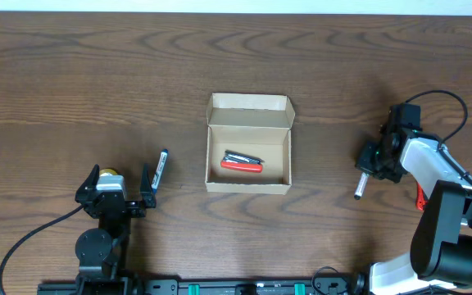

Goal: Pack container
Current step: 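Move the right gripper to the black-capped marker and grasp it, then lower the black-capped marker into the box and open the right gripper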

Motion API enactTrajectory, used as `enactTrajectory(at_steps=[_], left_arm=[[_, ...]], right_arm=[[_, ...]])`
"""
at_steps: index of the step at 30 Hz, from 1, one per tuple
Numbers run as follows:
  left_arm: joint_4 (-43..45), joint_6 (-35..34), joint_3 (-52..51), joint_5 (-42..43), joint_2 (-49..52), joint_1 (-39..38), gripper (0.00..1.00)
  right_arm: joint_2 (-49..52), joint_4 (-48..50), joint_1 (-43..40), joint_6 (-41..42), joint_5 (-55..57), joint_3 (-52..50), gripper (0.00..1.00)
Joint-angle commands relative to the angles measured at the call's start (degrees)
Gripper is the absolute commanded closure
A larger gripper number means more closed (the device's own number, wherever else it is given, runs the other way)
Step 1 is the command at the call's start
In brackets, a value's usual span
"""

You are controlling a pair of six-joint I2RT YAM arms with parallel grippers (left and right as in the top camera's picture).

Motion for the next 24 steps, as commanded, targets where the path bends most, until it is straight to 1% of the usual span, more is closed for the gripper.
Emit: enactTrajectory(at_steps=[1,4,6,10,12,14,15,16,20,21,24], left_arm=[[-2.4,-0.2,-1.1,0.6,-0.3,0.3,0.05],[-2.4,-0.2,-1.1,0.6,-0.3,0.3,0.05],[-2.4,-0.2,-1.1,0.6,-0.3,0.3,0.05],[-2.4,-0.2,-1.1,0.6,-0.3,0.3,0.05],[-2.4,-0.2,-1.1,0.6,-0.3,0.3,0.05],[-2.4,-0.2,-1.1,0.6,-0.3,0.3,0.05],[-2.4,-0.2,-1.1,0.6,-0.3,0.3,0.05],[-2.4,-0.2,-1.1,0.6,-0.3,0.3,0.05],[-2.4,-0.2,-1.1,0.7,-0.3,0.3,0.05],[-2.4,-0.2,-1.1,0.7,-0.3,0.3,0.05],[-2.4,-0.2,-1.1,0.7,-0.3,0.3,0.05]], right_arm=[[-4.2,-0.6,2.0,-4.1,-7.9,3.9,0.99],[-9.9,-1.9,6.2,-8.5,-9.6,9.4,0.99],[-12.8,-3.4,10.3,-13.0,-9.5,13.6,0.99],[-15.1,-7.0,18.7,-21.7,-9.8,20.8,0.99],[-15.1,-8.9,23.2,-27.9,-10.0,23.6,0.99],[-15.1,-9.6,27.6,-34.3,-9.9,24.7,0.99],[-15.1,-9.9,30.6,-39.0,-9.9,24.7,0.99],[-15.1,-10.2,31.9,-41.2,-9.9,24.7,0.99],[-14.3,-13.3,38.6,-55.1,-9.9,24.7,0.99],[-14.0,-13.8,40.0,-57.6,-9.9,24.7,0.99],[-12.7,-14.3,43.5,-61.2,-9.9,24.7,0.99]])
